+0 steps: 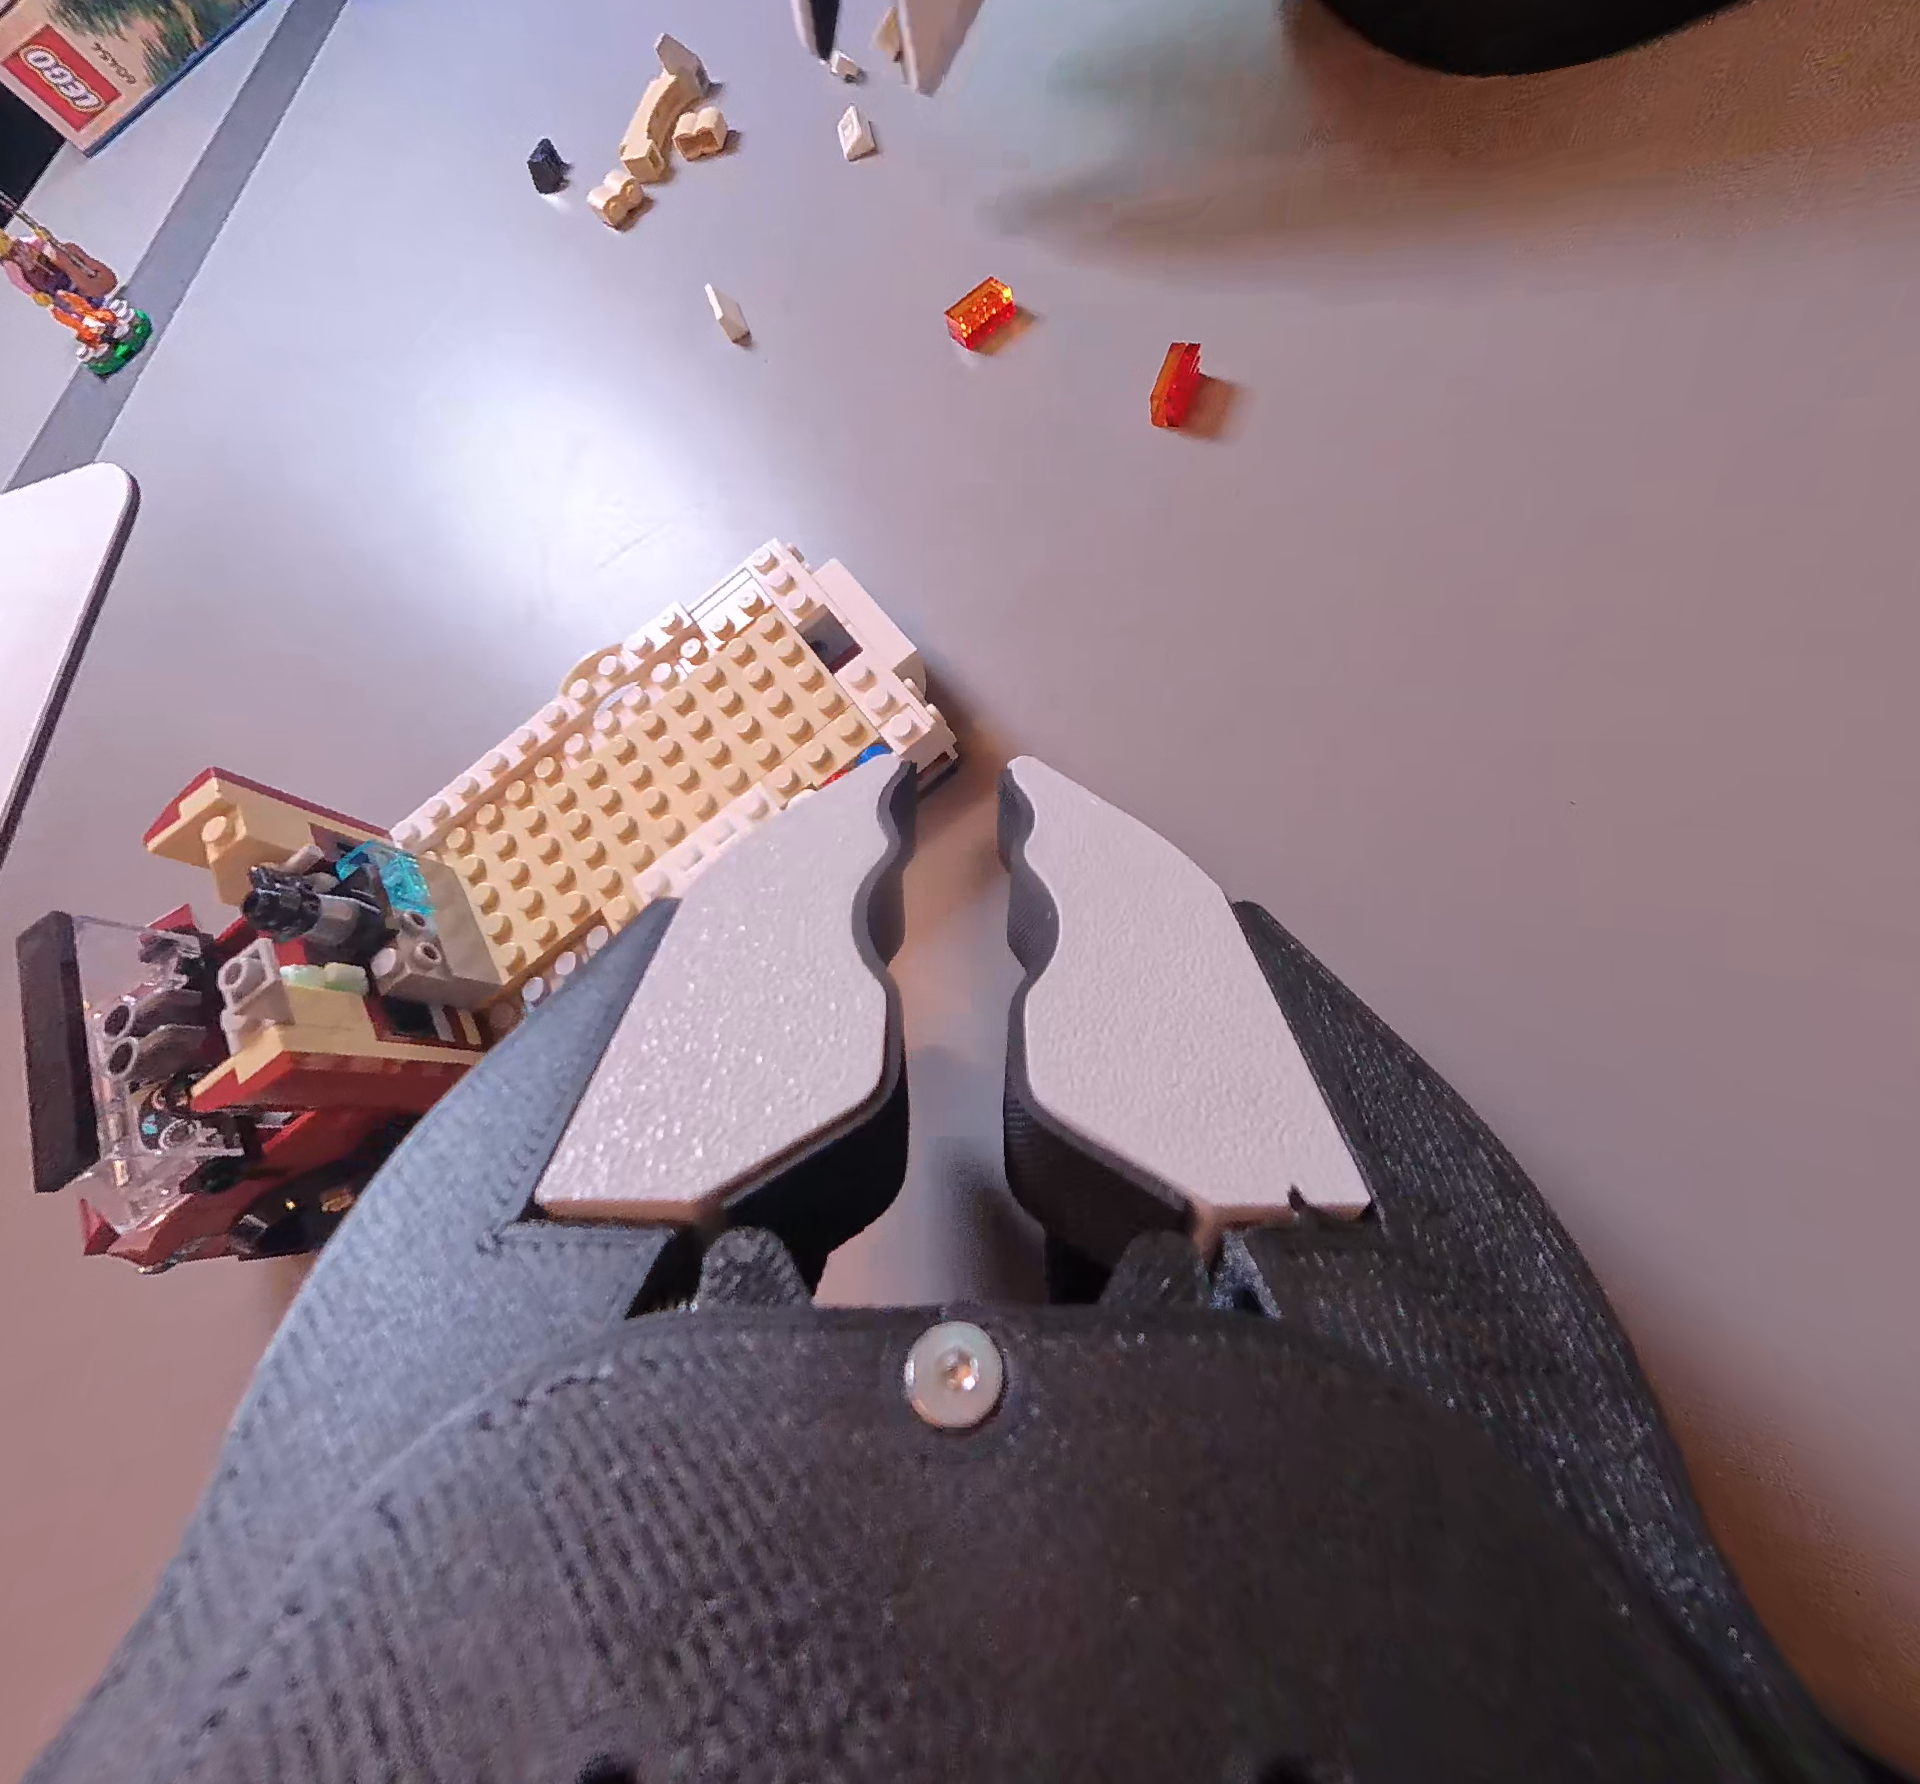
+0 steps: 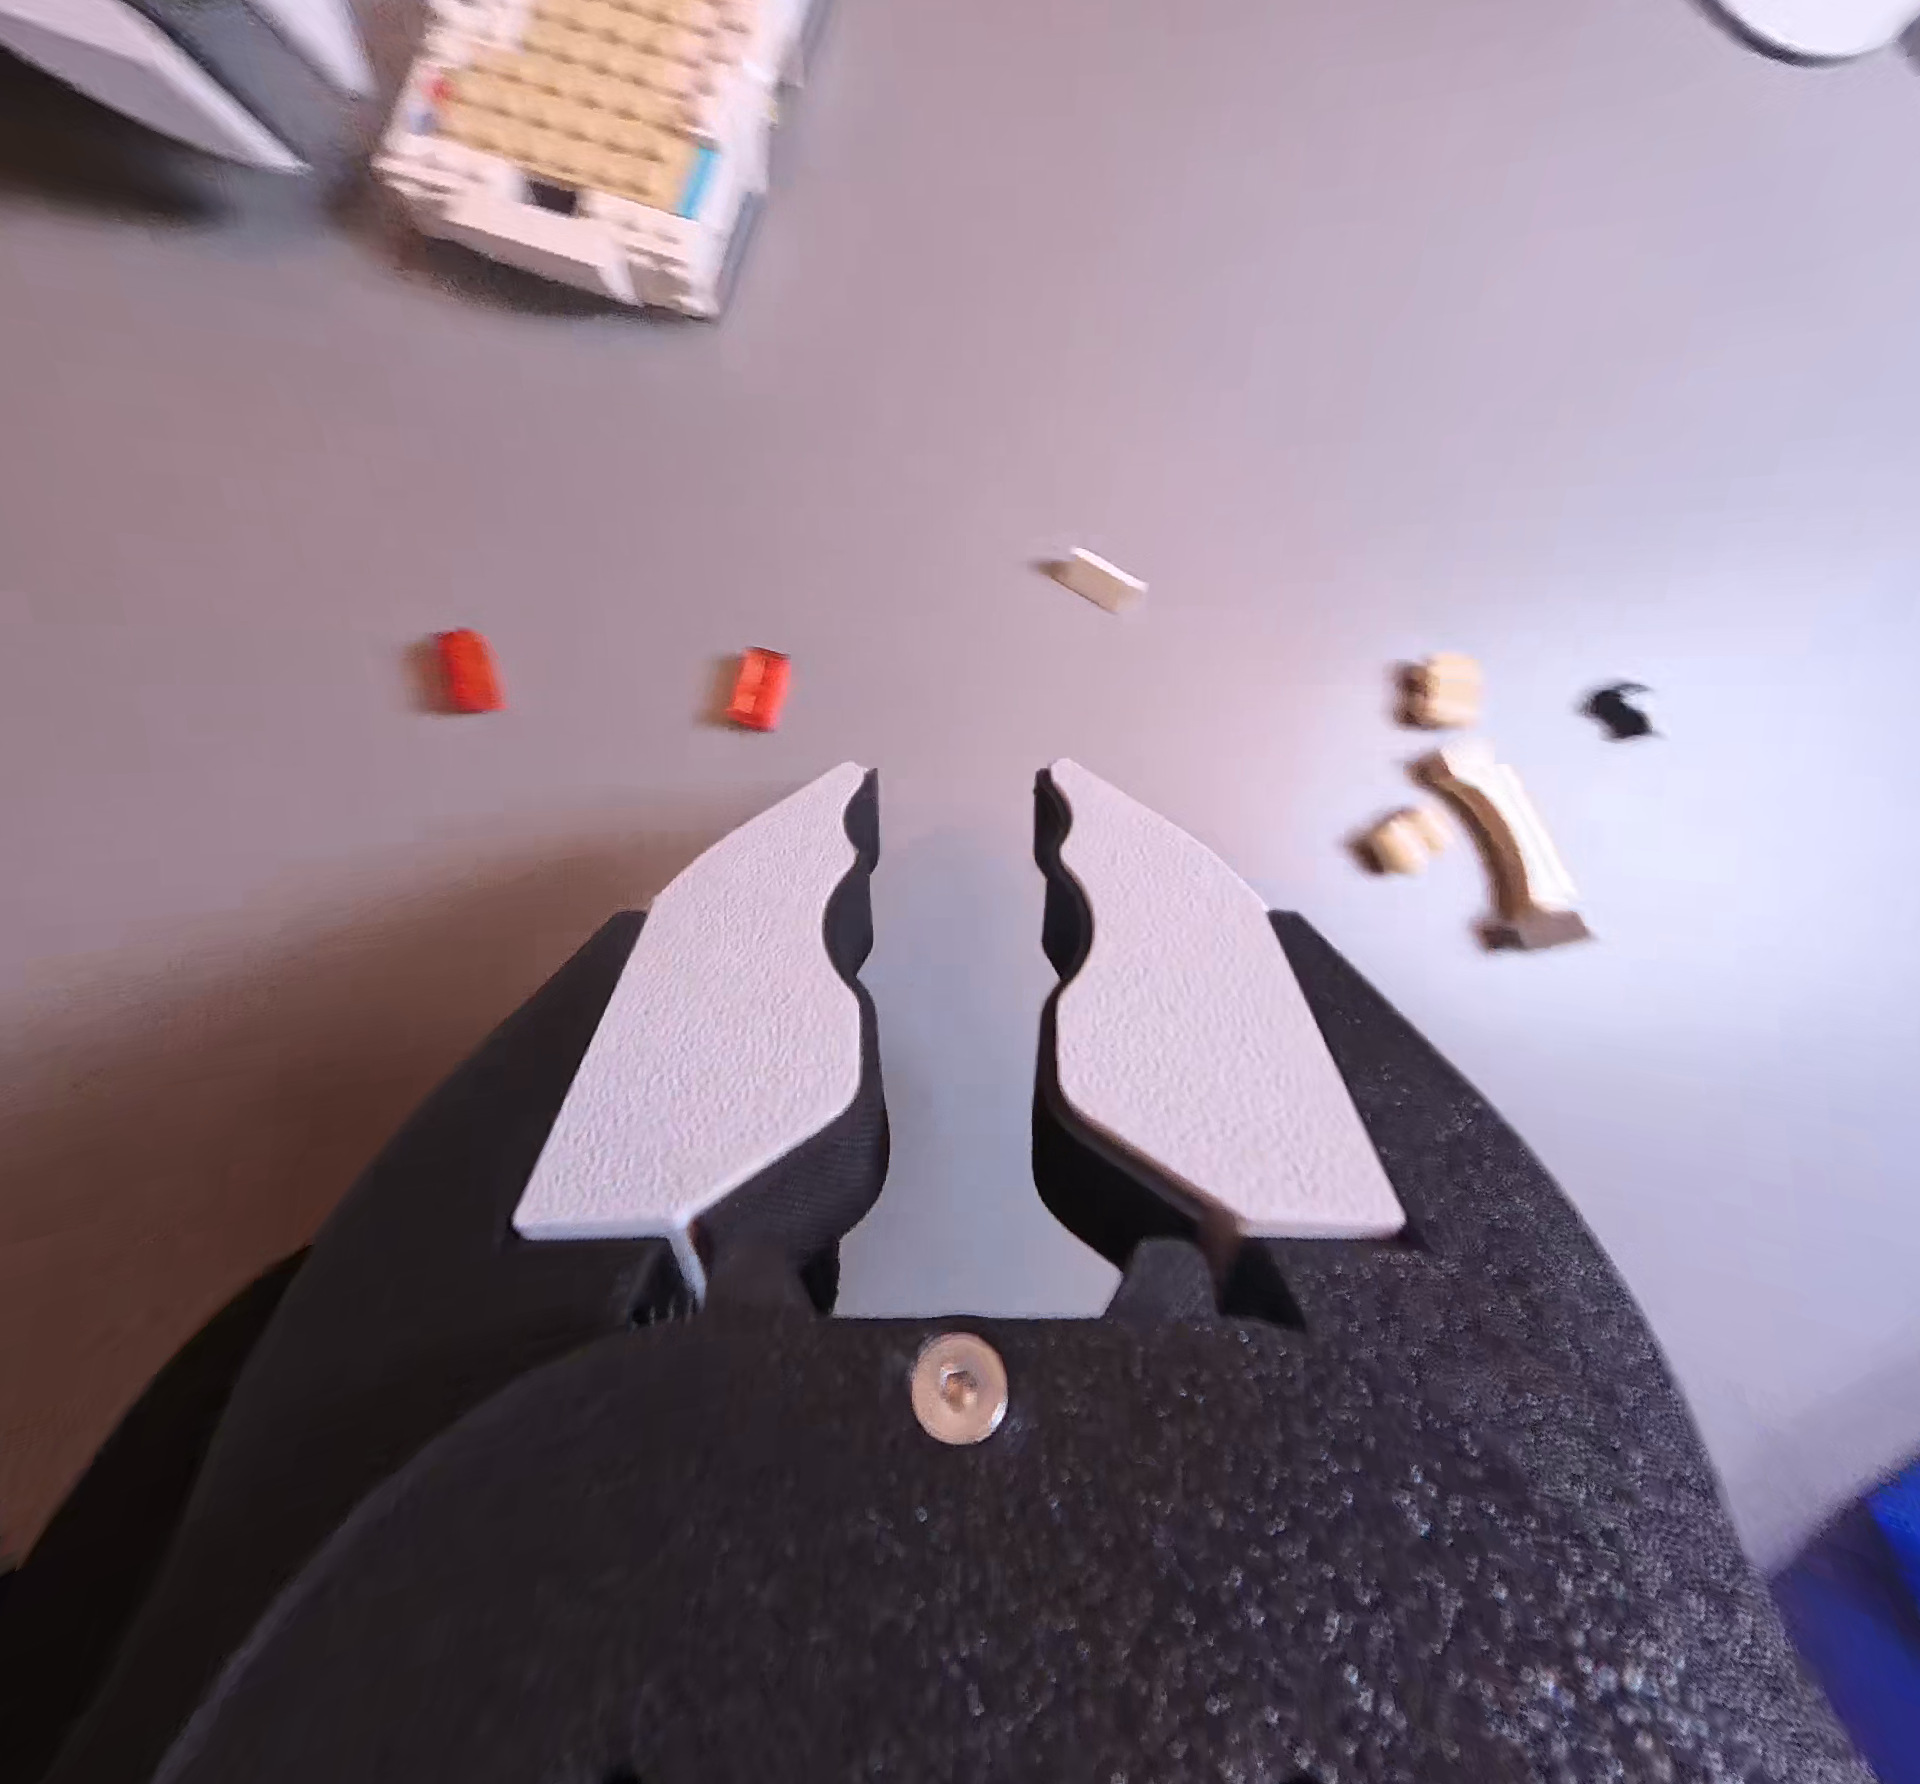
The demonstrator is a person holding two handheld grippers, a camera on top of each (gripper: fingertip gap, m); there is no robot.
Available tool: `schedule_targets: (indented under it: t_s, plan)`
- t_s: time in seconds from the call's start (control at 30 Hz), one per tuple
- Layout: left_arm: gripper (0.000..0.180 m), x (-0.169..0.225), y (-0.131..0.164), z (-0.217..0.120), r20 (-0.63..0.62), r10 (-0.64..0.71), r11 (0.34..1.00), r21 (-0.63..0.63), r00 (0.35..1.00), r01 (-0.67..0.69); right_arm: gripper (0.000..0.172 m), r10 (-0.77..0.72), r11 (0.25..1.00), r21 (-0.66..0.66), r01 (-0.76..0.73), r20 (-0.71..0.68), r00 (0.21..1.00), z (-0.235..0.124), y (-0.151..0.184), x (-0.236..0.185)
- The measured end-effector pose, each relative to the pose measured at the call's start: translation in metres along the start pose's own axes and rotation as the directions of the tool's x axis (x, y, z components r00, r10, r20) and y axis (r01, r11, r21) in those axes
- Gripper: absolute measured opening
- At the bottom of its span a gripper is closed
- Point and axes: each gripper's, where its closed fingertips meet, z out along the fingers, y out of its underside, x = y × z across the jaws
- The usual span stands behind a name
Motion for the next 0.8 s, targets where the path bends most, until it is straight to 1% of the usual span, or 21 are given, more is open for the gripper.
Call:
schedule_targets:
  t_s: [0.07, 0.13, 0.17, 0.23, 0.27, 0.33, 0.43, 0.5, 0.63, 0.7, 0.8]
  plan:
    - [0.015, 0.001, 0.001, 0.001, -0.006, -0.003, 1.000, -0.003, 1.000, 0.003, 0.029, -0.039, 0.999, -0.015, 0.041, 0.087, 0.995, 0.010, -0.005, -0.030]
    - [0.015, 0.002, 0.002, 0.003, -0.011, -0.001, 1.000, -0.009, 1.000, 0.001, 0.028, -0.054, 0.997, -0.054, 0.061, 0.111, 0.992, 0.024, -0.004, -0.046]
    - [0.015, 0.002, 0.003, 0.003, -0.011, 0.001, 1.000, -0.012, 1.000, -0.001, 0.025, -0.060, 0.995, -0.075, 0.069, 0.108, 0.992, 0.030, -0.003, -0.048]
    - [0.015, 0.002, 0.002, 0.003, -0.009, 0.005, 1.000, -0.012, 1.000, -0.005, 0.008, -0.053, 0.993, -0.094, 0.066, 0.129, 0.990, 0.037, -0.001, -0.051]
    - [0.015, 0.002, 0.002, 0.002, -0.006, 0.005, 1.000, -0.011, 1.000, -0.005, 0.008, -0.048, 0.993, -0.097, 0.062, 0.143, 0.989, 0.037, -0.001, -0.052]
    - [0.015, 0.001, 0.000, 0.000, 0.002, 0.007, 1.000, -0.003, 1.000, -0.007, 0.008, -0.086, 0.992, -0.084, 0.097, 0.128, 0.988, 0.035, -0.004, -0.050]
    - [0.015, 0.001, -0.006, -0.003, -0.015, -0.020, 0.999, 0.040, 1.000, 0.021, 0.008, -0.166, 0.986, 0.052, 0.160, 0.134, 0.977, 0.027, -0.025, -0.061]
    - [0.015, 0.003, -0.013, -0.004, -0.043, -0.051, 0.995, 0.084, 0.998, 0.054, 0.008, -0.197, 0.973, 0.150, 0.174, 0.152, 0.969, 0.021, -0.042, -0.074]
    - [0.018, 0.010, -0.040, -0.012, -0.119, -0.125, 0.960, 0.236, 0.985, 0.151, 0.008, -0.232, 0.917, 0.380, 0.120, 0.265, 0.936, 0.006, -0.081, -0.110]
    - [0.021, 0.010, -0.049, -0.016, -0.142, -0.157, 0.938, 0.287, 0.977, 0.193, 0.008, -0.255, 0.883, 0.459, 0.097, 0.297, 0.920, 0.002, -0.097, -0.124]
    - [0.023, 0.013, -0.060, -0.021, -0.195, -0.192, 0.903, 0.348, 0.962, 0.251, 0.008, -0.289, 0.843, 0.529, 0.093, 0.300, 0.909, 0.003, -0.112, -0.136]
